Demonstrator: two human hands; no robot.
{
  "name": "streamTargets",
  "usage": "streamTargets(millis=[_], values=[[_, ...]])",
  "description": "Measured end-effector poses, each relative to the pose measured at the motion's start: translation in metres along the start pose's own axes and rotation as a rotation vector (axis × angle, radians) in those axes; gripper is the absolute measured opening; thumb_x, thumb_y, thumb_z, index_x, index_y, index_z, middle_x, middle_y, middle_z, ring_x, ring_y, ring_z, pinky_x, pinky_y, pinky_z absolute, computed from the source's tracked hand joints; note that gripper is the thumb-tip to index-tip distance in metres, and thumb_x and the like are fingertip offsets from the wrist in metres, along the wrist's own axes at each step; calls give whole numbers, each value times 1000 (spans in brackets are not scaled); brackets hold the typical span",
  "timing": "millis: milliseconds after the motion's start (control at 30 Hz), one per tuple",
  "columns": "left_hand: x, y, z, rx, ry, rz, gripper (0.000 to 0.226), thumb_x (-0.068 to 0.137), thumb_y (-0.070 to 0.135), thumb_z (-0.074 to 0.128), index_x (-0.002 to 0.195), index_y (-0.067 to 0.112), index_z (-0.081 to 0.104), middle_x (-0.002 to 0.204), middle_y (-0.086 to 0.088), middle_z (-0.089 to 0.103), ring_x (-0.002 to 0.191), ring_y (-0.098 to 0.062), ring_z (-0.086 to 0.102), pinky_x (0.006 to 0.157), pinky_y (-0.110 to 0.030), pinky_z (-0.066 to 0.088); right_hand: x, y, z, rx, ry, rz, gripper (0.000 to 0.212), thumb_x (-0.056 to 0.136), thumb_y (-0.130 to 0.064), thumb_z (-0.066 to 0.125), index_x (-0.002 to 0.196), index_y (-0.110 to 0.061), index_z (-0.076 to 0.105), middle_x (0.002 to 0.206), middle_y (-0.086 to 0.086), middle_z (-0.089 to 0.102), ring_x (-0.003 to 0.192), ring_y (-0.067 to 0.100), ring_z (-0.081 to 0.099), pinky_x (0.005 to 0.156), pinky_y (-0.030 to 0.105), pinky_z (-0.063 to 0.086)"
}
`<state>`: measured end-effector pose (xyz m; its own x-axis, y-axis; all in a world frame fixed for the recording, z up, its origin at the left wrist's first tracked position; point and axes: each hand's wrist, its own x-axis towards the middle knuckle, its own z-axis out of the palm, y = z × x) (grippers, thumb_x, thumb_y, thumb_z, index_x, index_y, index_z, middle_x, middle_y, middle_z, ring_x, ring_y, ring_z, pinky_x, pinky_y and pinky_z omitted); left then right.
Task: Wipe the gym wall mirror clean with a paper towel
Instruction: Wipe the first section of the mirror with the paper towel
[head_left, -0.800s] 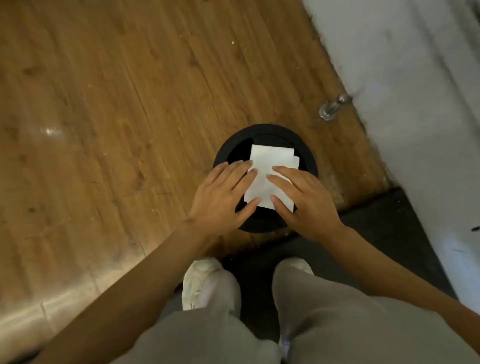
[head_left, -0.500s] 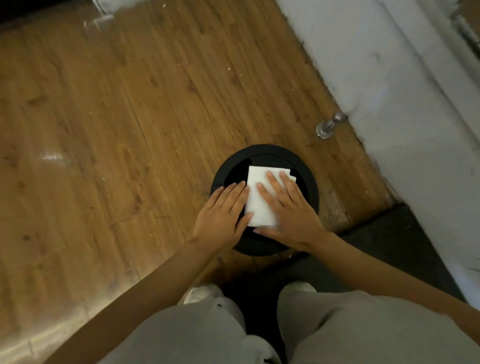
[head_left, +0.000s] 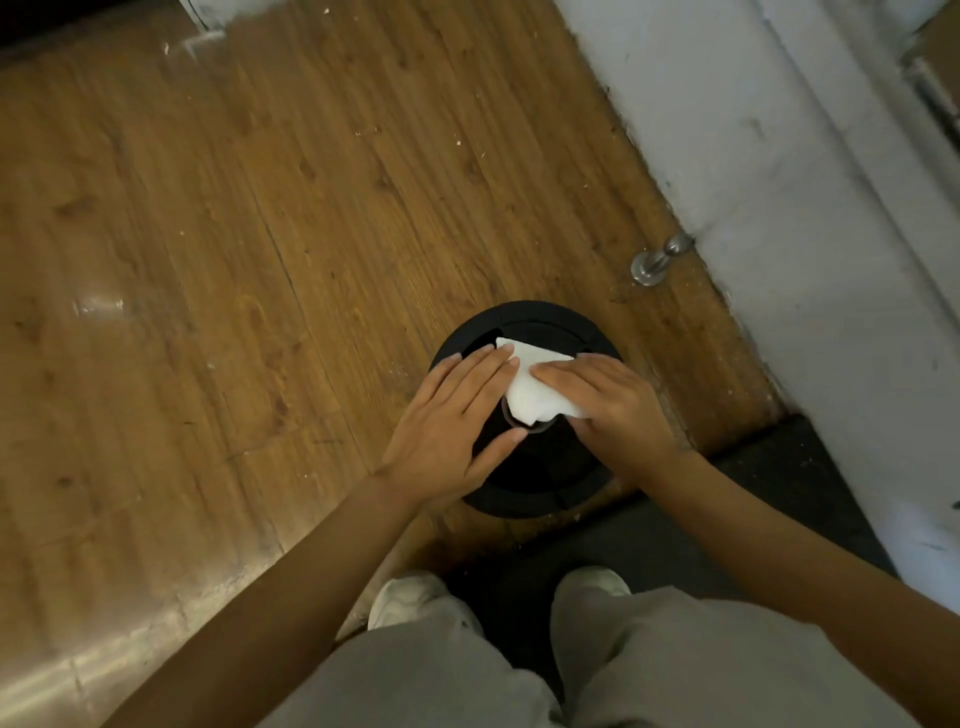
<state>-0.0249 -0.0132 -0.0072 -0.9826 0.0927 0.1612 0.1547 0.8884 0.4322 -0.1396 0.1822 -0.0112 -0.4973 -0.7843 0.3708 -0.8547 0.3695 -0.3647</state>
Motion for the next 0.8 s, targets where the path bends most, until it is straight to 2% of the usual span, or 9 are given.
streamTargets(millis=[67, 133, 233, 333, 433, 500, 600, 733, 800], values=[[14, 7, -24, 22, 43, 31, 58, 100, 39, 52, 145, 3, 49, 152, -12, 46, 142, -23, 42, 120, -41, 28, 19, -6, -27, 29, 15, -7, 25, 84, -5, 70, 108, -1, 73, 103, 14, 74, 92, 29, 71, 76, 41, 59], [32, 18, -55, 56, 118, 80, 46, 100, 28, 56, 138, 3, 56, 145, -14, 54, 134, -25, 51, 116, -41, 34, 41, -16, -62, 53, 21, 0, 22, 87, -10, 68, 106, 0, 74, 100, 16, 74, 87, 31, 72, 72, 42, 60], [57, 43, -116, 54, 242, 129, 32, 98, 12, 61, 128, 2, 64, 134, -16, 63, 123, -27, 60, 110, -43, 43, 78, -36, -123, 73, 23, 18, 22, 94, -13, 63, 108, 1, 74, 102, 15, 75, 87, 31, 73, 72, 43, 59], [83, 76, -191, 59, 327, 132, 25, 98, 6, 60, 120, -1, 69, 122, -16, 69, 114, -28, 66, 104, -44, 49, 117, -62, -196, 86, 55, 47, 23, 90, -6, 71, 112, -1, 72, 105, 12, 74, 91, 27, 71, 74, 41, 58], [107, 110, -271, 72, 373, 118, 25, 91, -1, 69, 115, -3, 70, 115, -15, 72, 108, -29, 69, 101, -45, 52, 157, -91, -278, 33, 99, 16, 31, 88, -5, 75, 118, -8, 67, 107, 10, 73, 90, 25, 70, 70, 39, 58], [124, 133, -327, 43, 383, 115, 22, 91, 1, 69, 113, -4, 70, 112, -15, 73, 104, -29, 70, 98, -46, 54, 183, -109, -334, -1, 116, -1, 34, 89, -1, 72, 121, -11, 65, 109, 10, 72, 90, 27, 70, 71, 41, 57], [150, 170, -414, 30, 387, 135, 27, 105, 14, 51, 110, -3, 71, 104, -14, 73, 97, -28, 70, 97, -41, 53, 222, -136, -416, -45, 148, 0, 32, 92, 5, 61, 121, -8, 67, 109, 12, 71, 92, 28, 68, 73, 43, 54], [186, 217, -519, 71, 411, 212, 26, 102, 16, 54, 114, -1, 69, 105, -12, 72, 98, -27, 68, 98, -39, 51, 275, -174, -513, -116, 276, 6, 22, 102, -7, 47, 117, -9, 64, 103, 15, 69, 93, 24, 60, 73, 40, 52], [204, 236, -564, 103, 424, 232, 39, 104, 30, 52, 124, -1, 65, 115, -13, 71, 108, -25, 63, 106, -40, 45, 296, -190, -557, -185, 364, -1, 22, 107, -12, 38, 115, -11, 59, 100, 14, 67, 89, 23, 57, 72, 38, 50]])
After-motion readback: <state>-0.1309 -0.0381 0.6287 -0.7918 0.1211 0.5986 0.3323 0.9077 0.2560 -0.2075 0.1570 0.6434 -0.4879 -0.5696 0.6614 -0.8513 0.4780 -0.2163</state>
